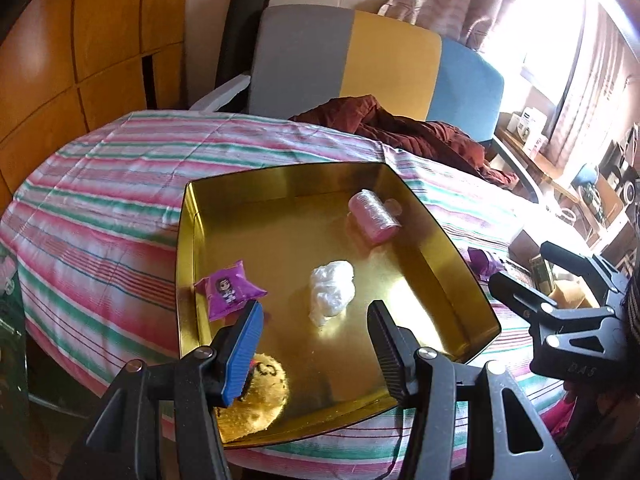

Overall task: Organize objects
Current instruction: 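Place the purple packet in the tray while the right gripper drops the pink roller there, then grasp a second purple packet with the left gripper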

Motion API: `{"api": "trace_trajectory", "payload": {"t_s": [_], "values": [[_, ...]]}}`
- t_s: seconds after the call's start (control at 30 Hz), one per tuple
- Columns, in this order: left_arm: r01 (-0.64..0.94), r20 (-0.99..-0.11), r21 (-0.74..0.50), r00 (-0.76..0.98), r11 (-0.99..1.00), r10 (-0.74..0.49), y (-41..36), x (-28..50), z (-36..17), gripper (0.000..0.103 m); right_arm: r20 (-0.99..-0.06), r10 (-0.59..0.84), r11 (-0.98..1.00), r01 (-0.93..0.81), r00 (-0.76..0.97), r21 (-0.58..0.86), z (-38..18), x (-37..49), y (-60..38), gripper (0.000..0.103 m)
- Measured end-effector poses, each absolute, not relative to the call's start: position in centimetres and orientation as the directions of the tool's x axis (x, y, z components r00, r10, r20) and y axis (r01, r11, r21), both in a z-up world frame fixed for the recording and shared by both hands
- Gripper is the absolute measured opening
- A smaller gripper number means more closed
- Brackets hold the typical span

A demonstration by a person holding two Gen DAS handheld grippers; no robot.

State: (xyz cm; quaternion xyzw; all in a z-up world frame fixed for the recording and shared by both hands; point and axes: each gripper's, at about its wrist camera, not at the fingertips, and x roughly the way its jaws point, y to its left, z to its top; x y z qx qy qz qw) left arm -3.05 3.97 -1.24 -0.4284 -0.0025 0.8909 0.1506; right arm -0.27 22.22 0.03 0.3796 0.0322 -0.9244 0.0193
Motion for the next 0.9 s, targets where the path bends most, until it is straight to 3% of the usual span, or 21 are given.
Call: {"api": "trace_trajectory", "payload": {"t_s": [0.53, 0.9], "values": [[-0.36, -0.772, -0.087, -0.565, -0.929, 0.291, 7.5, -2.4, -1.2, 0.055, -0.711, 0.057, -0.998, -0.06, -0.701, -0.021, -0.4, 0.7, 27.4, 0.103], [-0.462, -0.79, -0.066, -0.517, -0.884, 0.329, 11.6, -2.2, -1.8, 0.055, -0.661, 0.284, -0.942, -0.329, -0.695, -0.059, 1.6, 2.2, 38.9, 0.103]]}}
